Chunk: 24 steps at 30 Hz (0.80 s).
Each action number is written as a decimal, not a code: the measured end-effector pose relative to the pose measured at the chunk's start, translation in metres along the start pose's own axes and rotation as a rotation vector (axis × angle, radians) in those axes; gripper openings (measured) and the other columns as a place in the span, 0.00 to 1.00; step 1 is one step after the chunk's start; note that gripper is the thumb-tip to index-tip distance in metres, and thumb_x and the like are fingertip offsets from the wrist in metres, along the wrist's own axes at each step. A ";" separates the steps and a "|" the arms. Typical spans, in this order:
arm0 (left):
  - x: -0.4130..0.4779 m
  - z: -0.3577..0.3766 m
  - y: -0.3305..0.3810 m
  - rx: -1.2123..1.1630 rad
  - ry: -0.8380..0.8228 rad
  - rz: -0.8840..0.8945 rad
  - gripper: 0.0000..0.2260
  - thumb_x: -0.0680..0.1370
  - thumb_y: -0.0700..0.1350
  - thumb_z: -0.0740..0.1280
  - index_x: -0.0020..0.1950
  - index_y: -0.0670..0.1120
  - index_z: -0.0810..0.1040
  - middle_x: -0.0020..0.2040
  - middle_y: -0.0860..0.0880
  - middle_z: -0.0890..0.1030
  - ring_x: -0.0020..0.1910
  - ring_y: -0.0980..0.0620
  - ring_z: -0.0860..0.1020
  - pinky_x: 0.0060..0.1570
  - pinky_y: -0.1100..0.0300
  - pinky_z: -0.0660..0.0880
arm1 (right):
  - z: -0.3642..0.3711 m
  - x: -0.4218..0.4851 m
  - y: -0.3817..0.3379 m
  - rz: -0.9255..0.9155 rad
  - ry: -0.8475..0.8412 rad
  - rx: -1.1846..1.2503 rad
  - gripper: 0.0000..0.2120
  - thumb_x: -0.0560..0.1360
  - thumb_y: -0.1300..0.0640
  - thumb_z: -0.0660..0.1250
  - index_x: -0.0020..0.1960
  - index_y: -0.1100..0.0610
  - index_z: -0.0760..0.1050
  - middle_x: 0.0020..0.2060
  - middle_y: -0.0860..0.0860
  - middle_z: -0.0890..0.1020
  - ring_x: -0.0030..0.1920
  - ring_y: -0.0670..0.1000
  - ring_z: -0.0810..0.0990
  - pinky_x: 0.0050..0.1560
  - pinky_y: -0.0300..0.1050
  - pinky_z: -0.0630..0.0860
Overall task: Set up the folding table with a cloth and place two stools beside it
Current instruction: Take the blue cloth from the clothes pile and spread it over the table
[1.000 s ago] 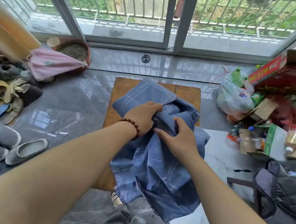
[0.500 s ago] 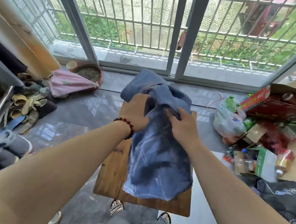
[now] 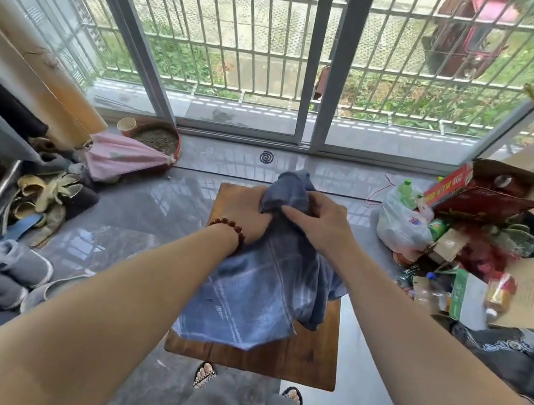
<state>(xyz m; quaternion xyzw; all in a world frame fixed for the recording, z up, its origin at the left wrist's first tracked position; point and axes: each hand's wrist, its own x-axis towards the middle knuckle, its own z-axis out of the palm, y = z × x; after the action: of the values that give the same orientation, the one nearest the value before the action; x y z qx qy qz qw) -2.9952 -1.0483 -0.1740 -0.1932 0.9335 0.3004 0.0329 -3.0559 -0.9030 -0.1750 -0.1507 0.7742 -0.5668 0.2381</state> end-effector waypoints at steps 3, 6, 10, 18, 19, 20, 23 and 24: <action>0.006 -0.004 0.004 -0.088 0.001 -0.038 0.08 0.73 0.50 0.61 0.47 0.47 0.73 0.47 0.43 0.81 0.50 0.40 0.77 0.56 0.46 0.71 | -0.012 -0.007 0.014 0.114 -0.081 -0.150 0.11 0.67 0.50 0.76 0.44 0.51 0.76 0.38 0.45 0.80 0.40 0.44 0.78 0.39 0.34 0.72; 0.009 -0.009 0.010 -0.139 0.029 -0.036 0.06 0.76 0.51 0.61 0.47 0.49 0.72 0.47 0.45 0.81 0.50 0.41 0.77 0.57 0.45 0.71 | -0.019 -0.017 0.021 0.232 -0.169 -0.180 0.08 0.69 0.46 0.73 0.44 0.47 0.77 0.43 0.46 0.81 0.42 0.42 0.78 0.40 0.36 0.72; 0.005 -0.009 0.013 -0.193 -0.017 -0.074 0.14 0.72 0.58 0.60 0.53 0.52 0.71 0.49 0.48 0.80 0.52 0.44 0.77 0.58 0.45 0.71 | -0.015 -0.017 0.007 0.170 -0.084 -0.066 0.09 0.73 0.46 0.69 0.50 0.48 0.76 0.46 0.48 0.82 0.50 0.51 0.80 0.54 0.49 0.76; -0.031 -0.006 0.016 -0.319 -0.015 0.036 0.15 0.65 0.66 0.62 0.45 0.60 0.72 0.46 0.61 0.75 0.47 0.57 0.79 0.51 0.57 0.76 | -0.009 -0.002 -0.013 0.259 0.168 0.253 0.10 0.72 0.46 0.70 0.47 0.51 0.78 0.49 0.55 0.82 0.51 0.57 0.80 0.57 0.57 0.77; -0.036 -0.007 0.017 -0.375 -0.062 0.033 0.19 0.63 0.68 0.65 0.48 0.59 0.71 0.47 0.61 0.75 0.47 0.57 0.78 0.49 0.61 0.76 | -0.009 -0.001 -0.013 0.246 0.182 0.253 0.09 0.72 0.46 0.70 0.44 0.51 0.78 0.47 0.54 0.83 0.50 0.57 0.81 0.56 0.56 0.77; -0.039 -0.009 0.018 -0.414 -0.109 0.032 0.25 0.61 0.69 0.68 0.51 0.57 0.71 0.48 0.61 0.74 0.48 0.59 0.77 0.47 0.65 0.75 | -0.008 -0.001 -0.014 0.232 0.189 0.254 0.08 0.72 0.46 0.70 0.42 0.50 0.78 0.46 0.52 0.83 0.49 0.55 0.81 0.54 0.54 0.78; -0.040 -0.013 0.022 -0.424 -0.193 0.062 0.29 0.61 0.58 0.77 0.57 0.50 0.72 0.51 0.57 0.77 0.49 0.59 0.77 0.46 0.63 0.76 | -0.004 0.000 -0.017 0.229 0.144 0.353 0.07 0.72 0.48 0.71 0.46 0.51 0.79 0.46 0.51 0.84 0.49 0.53 0.82 0.48 0.47 0.80; -0.039 -0.013 0.023 -0.405 -0.182 0.089 0.24 0.64 0.50 0.76 0.56 0.46 0.74 0.50 0.53 0.79 0.49 0.54 0.79 0.46 0.61 0.77 | -0.004 -0.001 -0.018 0.233 0.110 0.377 0.09 0.72 0.50 0.71 0.49 0.52 0.79 0.48 0.52 0.84 0.50 0.54 0.82 0.49 0.49 0.80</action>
<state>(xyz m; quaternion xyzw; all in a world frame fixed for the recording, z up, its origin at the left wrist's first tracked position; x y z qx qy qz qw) -2.9669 -1.0255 -0.1440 -0.1264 0.8548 0.4991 0.0643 -3.0576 -0.9048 -0.1567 0.0179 0.6787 -0.6774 0.2833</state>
